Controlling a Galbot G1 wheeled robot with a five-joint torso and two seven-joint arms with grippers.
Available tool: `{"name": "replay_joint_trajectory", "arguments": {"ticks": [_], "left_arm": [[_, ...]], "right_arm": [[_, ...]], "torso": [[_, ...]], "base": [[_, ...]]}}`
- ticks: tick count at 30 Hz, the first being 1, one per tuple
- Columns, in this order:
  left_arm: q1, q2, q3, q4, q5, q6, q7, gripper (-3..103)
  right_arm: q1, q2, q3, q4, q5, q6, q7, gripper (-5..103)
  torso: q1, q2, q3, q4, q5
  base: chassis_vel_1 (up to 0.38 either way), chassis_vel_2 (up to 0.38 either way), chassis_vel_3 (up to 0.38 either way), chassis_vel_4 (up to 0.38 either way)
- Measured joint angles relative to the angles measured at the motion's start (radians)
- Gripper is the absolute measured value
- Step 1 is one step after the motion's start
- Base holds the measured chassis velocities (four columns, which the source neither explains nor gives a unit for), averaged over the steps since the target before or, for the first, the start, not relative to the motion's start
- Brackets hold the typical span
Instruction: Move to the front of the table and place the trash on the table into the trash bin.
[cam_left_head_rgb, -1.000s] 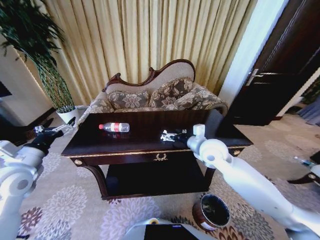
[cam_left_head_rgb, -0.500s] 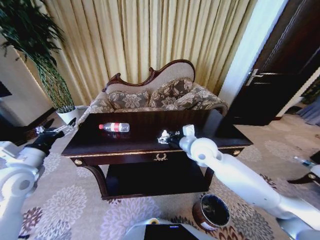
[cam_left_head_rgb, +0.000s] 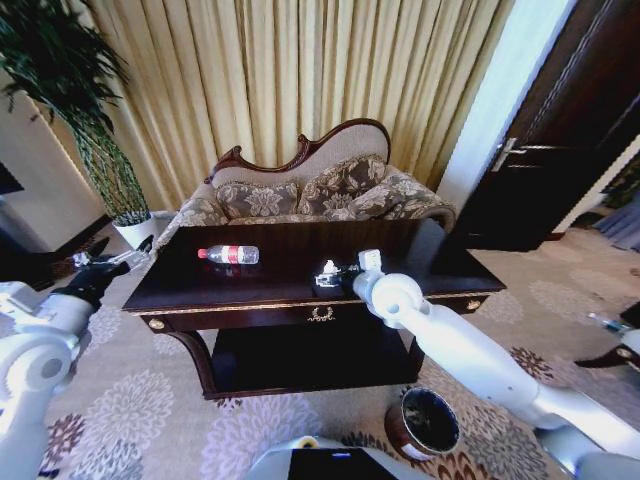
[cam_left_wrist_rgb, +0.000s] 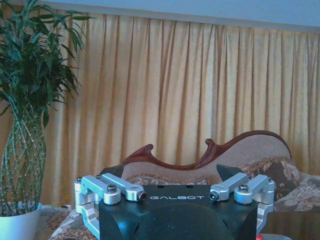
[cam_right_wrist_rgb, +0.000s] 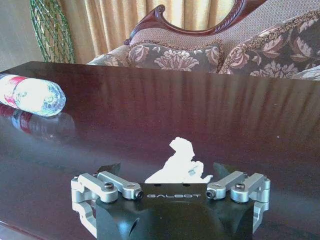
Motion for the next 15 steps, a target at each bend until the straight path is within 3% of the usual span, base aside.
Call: {"name": "replay_joint_trajectory", "arguments": {"ticks": [7,11,15], "left_arm": [[0.005,-0.003,-0.009,0.003,-0.001,-0.003,0.001,100],[0.005,-0.005,-0.01,0.004,-0.001,-0.005,0.002,100],[0.003,-0.006,-0.01,0.004,-0.001,-0.005,0.002,100]], "right_arm": [[0.01,0.006,-0.016,-0.015,-0.029,0.004,-0.01,102],[0.01,0.002,-0.024,-0.022,-0.058,0.018,-0.015,83],[0.009,-0.002,-0.025,-0.025,-0.078,0.027,-0.018,72]], "torso": [[0.0,0.0,0.0,0.0,0.0],[0.0,0.0,0.0,0.0,0.0],[0.0,0.0,0.0,0.0,0.0]], "base": [[0.0,0.0,0.0,0.0],[0.0,0.0,0.0,0.0],[0.0,0.0,0.0,0.0]]}}
